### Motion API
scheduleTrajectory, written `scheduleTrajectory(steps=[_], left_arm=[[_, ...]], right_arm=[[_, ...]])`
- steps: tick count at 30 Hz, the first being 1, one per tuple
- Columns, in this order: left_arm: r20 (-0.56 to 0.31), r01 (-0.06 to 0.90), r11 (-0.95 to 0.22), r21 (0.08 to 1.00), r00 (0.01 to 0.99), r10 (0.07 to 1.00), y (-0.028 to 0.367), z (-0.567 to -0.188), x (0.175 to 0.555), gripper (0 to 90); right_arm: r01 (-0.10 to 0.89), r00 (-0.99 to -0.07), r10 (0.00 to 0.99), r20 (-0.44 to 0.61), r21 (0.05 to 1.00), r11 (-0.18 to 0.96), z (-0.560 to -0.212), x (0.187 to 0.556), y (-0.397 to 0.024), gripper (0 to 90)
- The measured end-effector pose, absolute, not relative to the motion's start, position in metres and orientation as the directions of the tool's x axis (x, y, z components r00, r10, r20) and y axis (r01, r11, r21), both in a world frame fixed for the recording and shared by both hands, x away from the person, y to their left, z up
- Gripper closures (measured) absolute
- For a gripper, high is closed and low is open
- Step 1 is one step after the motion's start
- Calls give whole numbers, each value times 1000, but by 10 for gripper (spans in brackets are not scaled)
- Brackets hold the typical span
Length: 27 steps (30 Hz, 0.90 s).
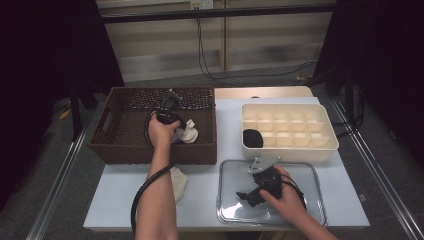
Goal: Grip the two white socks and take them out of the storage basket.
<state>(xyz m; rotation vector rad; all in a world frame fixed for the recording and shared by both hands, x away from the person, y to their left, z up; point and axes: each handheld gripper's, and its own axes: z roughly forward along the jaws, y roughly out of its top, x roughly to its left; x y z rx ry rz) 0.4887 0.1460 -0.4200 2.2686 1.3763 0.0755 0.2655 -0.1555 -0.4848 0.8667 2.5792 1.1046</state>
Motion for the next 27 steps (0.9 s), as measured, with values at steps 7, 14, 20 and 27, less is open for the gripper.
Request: scheduleTrajectory(steps=[7, 14, 20, 27], left_arm=[[-201, 814, -359, 456, 487, 850, 147, -396, 486, 864], [-220, 799, -346, 493, 499, 838, 154, -367, 479, 864], [-216, 793, -354, 496, 508, 834, 158, -347, 473, 864], [-239, 799, -339, 496, 501, 832, 161, -328, 463, 865]], right_arm=[[435, -808, 588, 41, 714, 549, -485, 266, -156, 0], [435, -808, 588, 40, 714, 549, -485, 266, -155, 0], [434, -809, 587, 40, 714, 550, -485, 266, -155, 0], [435, -808, 588, 41, 714, 548, -485, 265, -155, 0]])
